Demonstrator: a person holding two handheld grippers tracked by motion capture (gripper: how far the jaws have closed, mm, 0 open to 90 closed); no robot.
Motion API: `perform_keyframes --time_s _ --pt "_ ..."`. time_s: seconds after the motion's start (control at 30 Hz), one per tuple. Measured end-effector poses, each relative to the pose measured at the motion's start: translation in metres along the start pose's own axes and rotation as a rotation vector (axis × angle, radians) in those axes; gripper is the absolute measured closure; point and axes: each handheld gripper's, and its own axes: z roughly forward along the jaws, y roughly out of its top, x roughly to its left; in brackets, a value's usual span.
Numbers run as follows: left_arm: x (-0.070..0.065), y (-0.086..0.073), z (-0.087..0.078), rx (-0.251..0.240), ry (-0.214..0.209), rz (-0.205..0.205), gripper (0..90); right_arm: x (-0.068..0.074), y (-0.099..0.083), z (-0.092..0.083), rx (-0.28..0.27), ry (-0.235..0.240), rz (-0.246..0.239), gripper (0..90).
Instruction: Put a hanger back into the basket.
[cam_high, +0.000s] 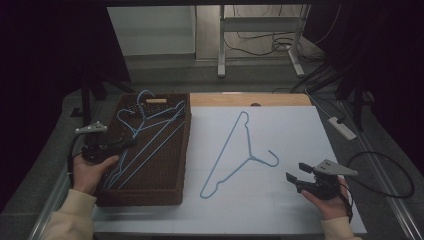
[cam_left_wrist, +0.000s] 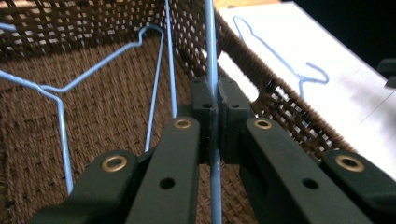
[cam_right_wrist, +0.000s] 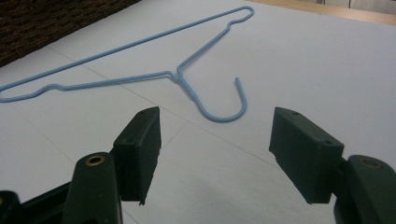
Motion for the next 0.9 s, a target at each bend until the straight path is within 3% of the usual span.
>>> perform_keyframes --time_s 0.27,0.6,0.7,0.83,0.9 --pt "0.005 -0.003 0.012 0.050 0.006 0.002 86.3 0.000 0.000 0.000 0.005 0.002 0.001 34.7" --pt "0.018 -0.007 0.026 0.111 0.035 -0.031 86.3 0.000 0.000 0.000 0.008 0.001 0.003 34.6" --pt "0.022 -0.006 0.028 0.114 0.026 -0.057 86.2 0.000 0.000 0.000 0.008 0.001 0.003 34.6" --pt "0.025 -0.007 0.030 0.139 0.045 -0.074 86.1 0.000 0.000 0.000 0.010 0.003 0.003 34.5" --pt "0.027 -0.007 0.032 0.167 0.080 -0.091 86.1 0.000 0.000 0.000 0.008 0.002 0.003 34.5"
